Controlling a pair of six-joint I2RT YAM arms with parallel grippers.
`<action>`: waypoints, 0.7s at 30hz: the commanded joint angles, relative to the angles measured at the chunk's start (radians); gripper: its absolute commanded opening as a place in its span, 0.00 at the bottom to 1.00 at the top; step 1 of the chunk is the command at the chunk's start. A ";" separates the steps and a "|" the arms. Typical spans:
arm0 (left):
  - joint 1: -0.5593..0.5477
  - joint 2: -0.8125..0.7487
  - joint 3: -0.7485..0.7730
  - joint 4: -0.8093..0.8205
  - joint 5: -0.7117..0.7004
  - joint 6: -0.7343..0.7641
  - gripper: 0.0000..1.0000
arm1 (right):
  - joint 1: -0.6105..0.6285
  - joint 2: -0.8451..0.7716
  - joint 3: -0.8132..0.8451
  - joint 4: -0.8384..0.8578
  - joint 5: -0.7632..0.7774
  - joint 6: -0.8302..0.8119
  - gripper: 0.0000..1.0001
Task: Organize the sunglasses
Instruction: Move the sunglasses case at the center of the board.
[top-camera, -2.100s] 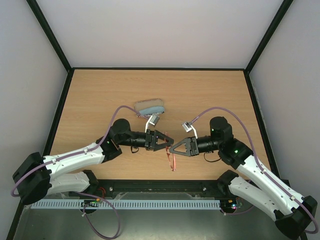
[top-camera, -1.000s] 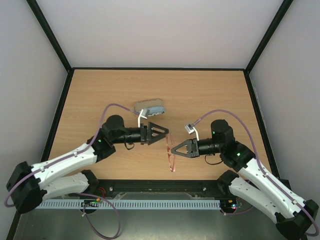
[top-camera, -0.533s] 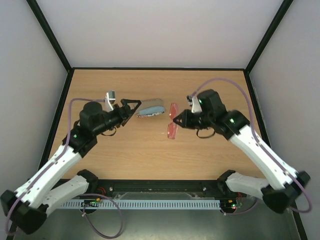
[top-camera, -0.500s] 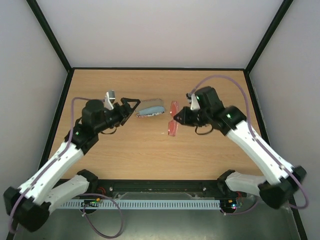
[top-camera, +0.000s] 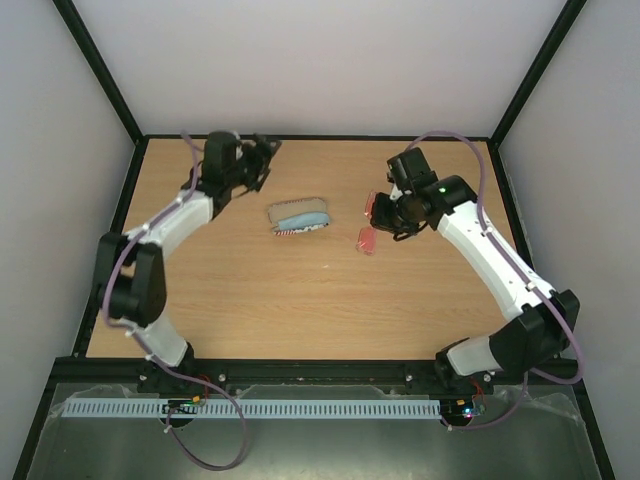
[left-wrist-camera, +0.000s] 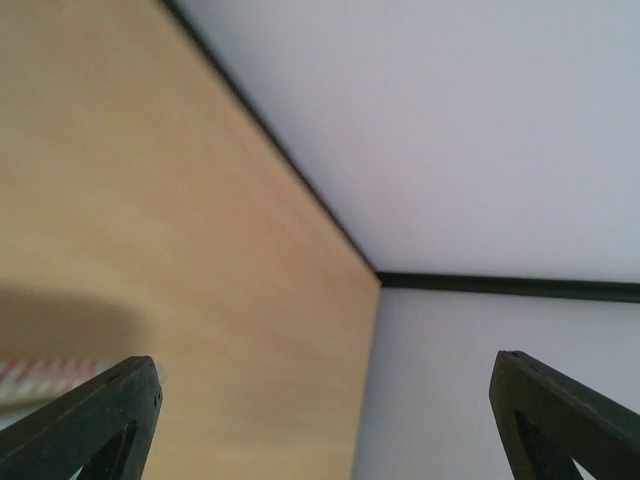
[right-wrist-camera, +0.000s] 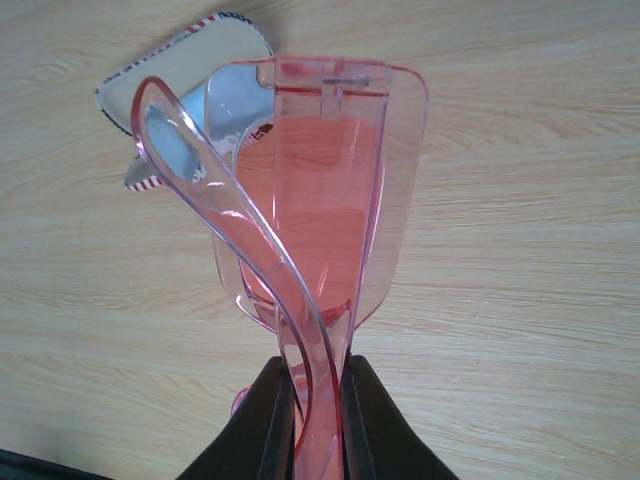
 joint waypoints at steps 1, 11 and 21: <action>0.006 0.208 0.232 0.057 0.026 -0.033 0.93 | -0.013 0.065 0.022 -0.060 0.025 -0.004 0.01; 0.020 0.696 0.772 -0.269 0.182 0.023 0.92 | -0.110 0.271 0.204 -0.064 -0.032 -0.035 0.01; 0.062 0.921 1.096 -0.748 0.266 0.142 0.86 | -0.113 0.305 0.219 -0.071 -0.073 -0.035 0.01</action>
